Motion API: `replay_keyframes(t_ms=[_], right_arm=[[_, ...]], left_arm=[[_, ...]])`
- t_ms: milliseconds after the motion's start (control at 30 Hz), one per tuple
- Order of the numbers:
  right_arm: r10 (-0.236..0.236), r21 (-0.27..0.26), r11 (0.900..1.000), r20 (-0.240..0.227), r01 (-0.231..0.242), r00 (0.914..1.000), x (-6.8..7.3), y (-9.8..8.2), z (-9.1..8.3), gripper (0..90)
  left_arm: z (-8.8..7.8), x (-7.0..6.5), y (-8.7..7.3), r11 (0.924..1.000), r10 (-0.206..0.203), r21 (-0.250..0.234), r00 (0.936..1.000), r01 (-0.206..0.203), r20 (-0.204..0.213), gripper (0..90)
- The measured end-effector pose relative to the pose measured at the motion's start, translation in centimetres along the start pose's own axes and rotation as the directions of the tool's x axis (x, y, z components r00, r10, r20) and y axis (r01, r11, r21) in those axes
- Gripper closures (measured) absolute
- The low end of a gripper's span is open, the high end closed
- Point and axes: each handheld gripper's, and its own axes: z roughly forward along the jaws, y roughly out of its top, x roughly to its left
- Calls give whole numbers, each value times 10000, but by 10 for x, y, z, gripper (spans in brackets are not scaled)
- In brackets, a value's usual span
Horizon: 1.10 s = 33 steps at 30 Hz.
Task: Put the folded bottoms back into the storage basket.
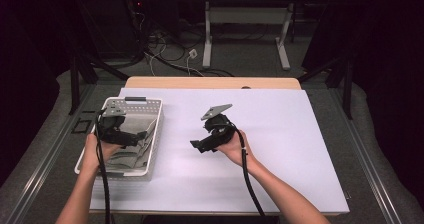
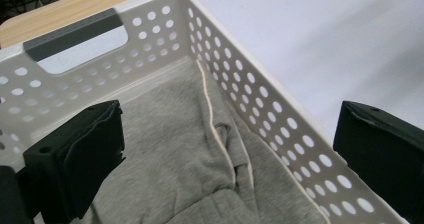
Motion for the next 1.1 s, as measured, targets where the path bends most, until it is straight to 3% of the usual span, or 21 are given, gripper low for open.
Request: replay_keyframes(t_ms=[267,633,900,1100], right_arm=[[173,-30,9998,267,-172,9995,-10,-16,-16,73],[538,-18,9986,740,-538,9958,-23,-46,-39,70],[622,-153,9980,1200,-608,9908,-25,-65,-56,71],[692,-244,9975,1393,-664,9878,-25,-77,-68,71]], left_arm=[[3,-11,2,9997,239,-108,9997,-238,79,1],[-4,-39,3,9954,765,-584,9970,-756,129,0],[-14,-49,2,9914,894,-964,9960,-882,82,0],[-18,-59,-4,9895,1113,-936,9937,-1099,108,0]])
